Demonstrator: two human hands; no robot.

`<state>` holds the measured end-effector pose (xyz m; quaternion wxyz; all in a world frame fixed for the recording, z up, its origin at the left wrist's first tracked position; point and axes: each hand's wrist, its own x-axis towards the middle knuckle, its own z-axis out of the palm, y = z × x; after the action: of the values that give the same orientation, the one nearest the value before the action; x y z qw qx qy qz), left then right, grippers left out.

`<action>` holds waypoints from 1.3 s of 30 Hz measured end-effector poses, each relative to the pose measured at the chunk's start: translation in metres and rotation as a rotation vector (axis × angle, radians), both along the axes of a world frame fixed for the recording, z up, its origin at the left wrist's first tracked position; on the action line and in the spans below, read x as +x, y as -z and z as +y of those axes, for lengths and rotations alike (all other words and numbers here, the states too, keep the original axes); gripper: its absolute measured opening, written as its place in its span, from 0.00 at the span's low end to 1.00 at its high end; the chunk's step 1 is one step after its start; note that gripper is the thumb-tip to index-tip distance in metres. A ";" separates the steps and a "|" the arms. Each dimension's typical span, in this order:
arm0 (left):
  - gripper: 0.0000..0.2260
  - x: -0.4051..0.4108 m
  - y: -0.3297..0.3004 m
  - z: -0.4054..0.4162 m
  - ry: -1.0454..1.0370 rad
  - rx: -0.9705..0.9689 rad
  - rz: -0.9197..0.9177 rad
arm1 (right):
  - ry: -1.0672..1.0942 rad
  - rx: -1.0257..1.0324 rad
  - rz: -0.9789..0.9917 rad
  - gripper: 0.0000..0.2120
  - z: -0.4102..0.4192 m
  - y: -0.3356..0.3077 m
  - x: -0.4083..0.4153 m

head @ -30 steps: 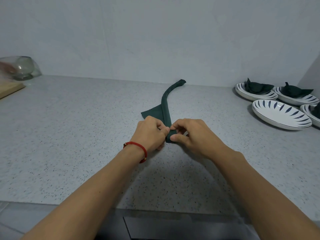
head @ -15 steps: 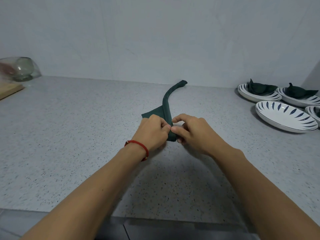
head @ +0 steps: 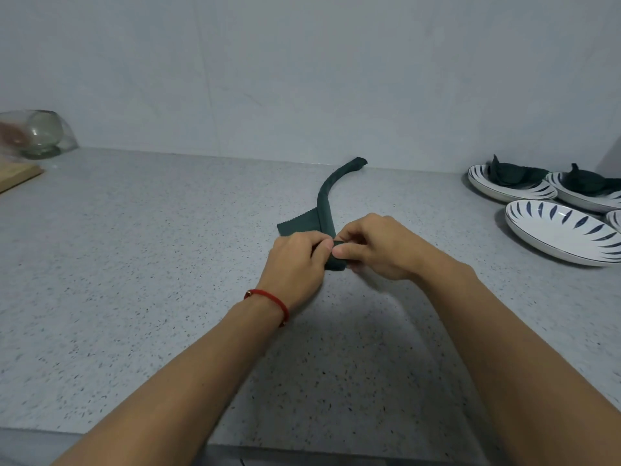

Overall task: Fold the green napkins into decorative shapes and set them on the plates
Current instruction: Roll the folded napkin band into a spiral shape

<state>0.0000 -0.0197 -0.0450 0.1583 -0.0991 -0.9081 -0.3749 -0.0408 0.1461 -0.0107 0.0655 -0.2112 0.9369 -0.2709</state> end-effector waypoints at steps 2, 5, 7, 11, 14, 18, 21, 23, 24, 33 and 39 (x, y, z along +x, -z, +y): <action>0.12 -0.003 -0.001 -0.001 0.019 -0.065 -0.006 | 0.010 -0.019 -0.084 0.12 0.001 -0.004 -0.007; 0.14 -0.009 -0.005 -0.005 0.047 -0.094 -0.051 | 0.030 -0.080 -0.130 0.12 -0.001 -0.005 -0.012; 0.13 -0.011 -0.005 -0.008 0.063 -0.091 -0.060 | 0.044 -0.101 -0.106 0.10 -0.004 -0.005 -0.012; 0.13 -0.013 0.000 -0.011 0.076 -0.103 -0.042 | 0.073 -0.145 -0.066 0.11 -0.002 -0.002 -0.017; 0.13 -0.019 0.001 -0.013 0.087 -0.096 -0.040 | 0.076 -0.175 -0.067 0.15 0.001 0.000 -0.020; 0.09 -0.029 -0.008 -0.018 0.117 -0.098 -0.130 | 0.095 -0.120 0.029 0.20 -0.003 0.008 -0.017; 0.08 -0.040 -0.018 -0.020 0.135 -0.108 -0.222 | 0.069 -0.111 0.063 0.15 0.000 0.014 -0.010; 0.06 -0.046 -0.023 -0.021 0.143 -0.113 -0.280 | 0.054 -0.159 0.085 0.16 0.001 0.019 -0.009; 0.07 -0.049 -0.025 -0.021 0.144 -0.114 -0.303 | 0.055 -0.184 0.100 0.15 0.002 0.021 -0.010; 0.14 -0.050 -0.011 -0.022 0.138 -0.038 -0.153 | -0.012 -0.095 -0.043 0.08 0.000 0.002 -0.041; 0.11 -0.070 -0.014 -0.023 0.139 -0.100 -0.178 | 0.030 -0.067 -0.079 0.19 -0.002 0.004 -0.055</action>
<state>-0.0701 -0.0432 -0.0312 0.0454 -0.1360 -0.9270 -0.3467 -0.0961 0.1437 -0.0150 0.0911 -0.1883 0.9270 -0.3114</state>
